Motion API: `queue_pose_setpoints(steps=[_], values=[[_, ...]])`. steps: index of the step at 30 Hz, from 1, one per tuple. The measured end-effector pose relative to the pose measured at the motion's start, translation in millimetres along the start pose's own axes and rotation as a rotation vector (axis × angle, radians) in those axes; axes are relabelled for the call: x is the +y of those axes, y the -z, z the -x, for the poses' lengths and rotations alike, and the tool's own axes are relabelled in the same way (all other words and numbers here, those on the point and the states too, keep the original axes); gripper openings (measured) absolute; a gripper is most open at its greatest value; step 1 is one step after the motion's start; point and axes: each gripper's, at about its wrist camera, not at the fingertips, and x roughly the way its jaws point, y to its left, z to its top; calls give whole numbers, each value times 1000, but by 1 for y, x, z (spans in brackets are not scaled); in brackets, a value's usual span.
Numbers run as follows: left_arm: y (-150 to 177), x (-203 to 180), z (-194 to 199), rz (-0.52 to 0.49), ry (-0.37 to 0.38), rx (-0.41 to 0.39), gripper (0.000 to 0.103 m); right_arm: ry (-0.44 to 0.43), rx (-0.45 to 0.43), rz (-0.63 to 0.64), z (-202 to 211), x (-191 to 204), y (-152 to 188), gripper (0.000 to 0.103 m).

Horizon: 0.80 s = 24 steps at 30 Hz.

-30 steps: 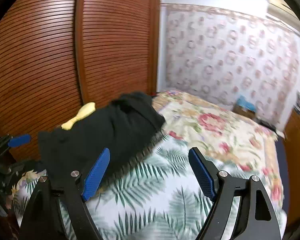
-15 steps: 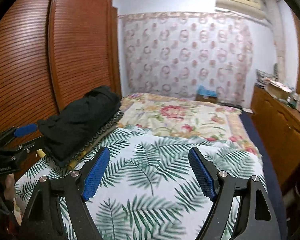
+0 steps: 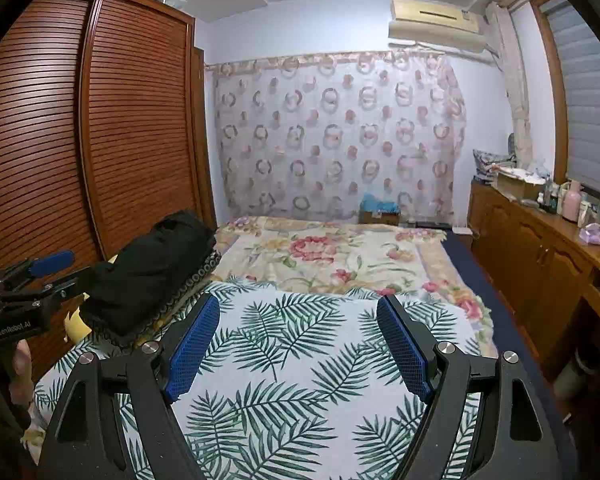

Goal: Fold small clothes

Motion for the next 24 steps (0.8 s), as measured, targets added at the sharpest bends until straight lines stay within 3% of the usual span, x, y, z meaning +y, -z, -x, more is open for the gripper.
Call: queue_pose_setpoints(steps=[11, 24], values=[[0, -1, 0, -3, -7, 1, 81, 15, -7, -23, -4, -11, 29, 82], [1, -2, 0, -1, -11, 0, 81, 22, 4, -19, -5, -18, 27, 82]])
